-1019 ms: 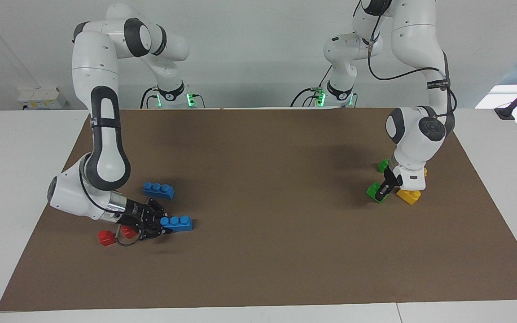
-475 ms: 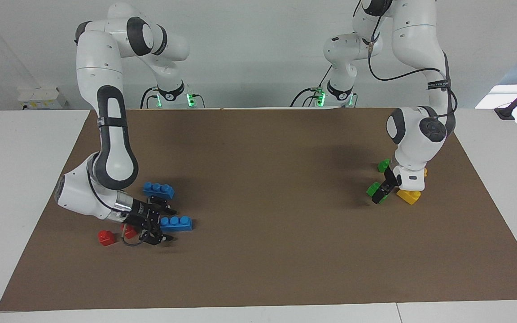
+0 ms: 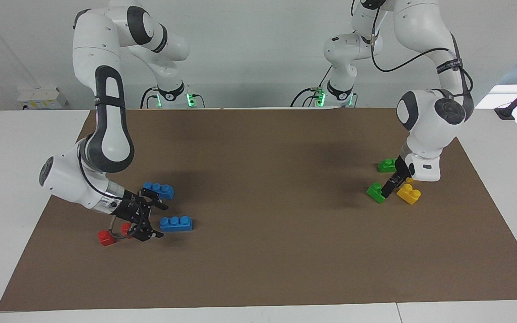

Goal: Remove green block with left arm and hold with right

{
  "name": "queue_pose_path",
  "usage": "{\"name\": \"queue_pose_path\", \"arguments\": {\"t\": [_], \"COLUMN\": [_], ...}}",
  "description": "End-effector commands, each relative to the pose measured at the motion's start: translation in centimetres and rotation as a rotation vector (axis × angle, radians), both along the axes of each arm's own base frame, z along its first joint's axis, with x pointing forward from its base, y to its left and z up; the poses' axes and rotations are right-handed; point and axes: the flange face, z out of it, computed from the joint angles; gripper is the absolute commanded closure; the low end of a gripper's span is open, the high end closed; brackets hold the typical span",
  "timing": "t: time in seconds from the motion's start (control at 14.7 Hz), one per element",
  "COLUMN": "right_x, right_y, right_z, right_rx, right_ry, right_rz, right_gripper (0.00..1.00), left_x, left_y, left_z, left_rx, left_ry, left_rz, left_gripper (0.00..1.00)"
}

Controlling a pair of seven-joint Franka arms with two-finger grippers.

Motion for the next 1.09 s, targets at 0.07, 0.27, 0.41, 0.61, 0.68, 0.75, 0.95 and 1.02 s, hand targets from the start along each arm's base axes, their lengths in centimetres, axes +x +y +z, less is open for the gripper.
{"name": "queue_pose_path", "arguments": {"t": [0.07,0.27,0.41,0.61,0.68,0.75,0.95,1.02], "right_x": [-1.0,-1.5,-1.9,-2.2,-2.1,-2.1,-2.1,-2.1], "right_y": [0.8,1.0,1.0,0.8,1.0,1.0,3.1,3.1], "right_z": [2.9,2.8,2.7,2.2,2.1,2.1,1.9,1.9], "right_rx": [-0.047,-0.058,-0.063,-0.068,-0.072,-0.072,-0.075,-0.074], "right_ry": [0.015,0.034,0.041,0.040,0.033,0.029,0.030,0.034], "right_rz": [0.013,0.034,0.039,0.035,0.033,0.029,0.045,0.039], "right_gripper": [0.01,0.01,0.01,0.01,0.01,0.01,0.02,0.02], "left_x": [-0.2,-2.1,-4.0,-6.7,-7.3,-7.9,-9.6,-9.8], "left_y": [0.1,-0.2,-0.3,-0.5,-0.7,-0.8,-1.3,-1.7], "left_z": [5.5,9.6,11.9,14.8,15.4,15.9,17.1,17.4], "left_rx": [0.018,0.043,0.057,0.072,0.074,0.077,0.082,0.083], "left_ry": [-0.008,-0.019,0.008,0.044,0.051,0.054,0.073,0.072], "left_rz": [-0.176,-0.307,-0.365,-0.462,-0.466,-0.467,-0.469,-0.468], "left_gripper": [0.00,0.00,0.00,0.00,0.00,0.00,0.00,0.00]}}
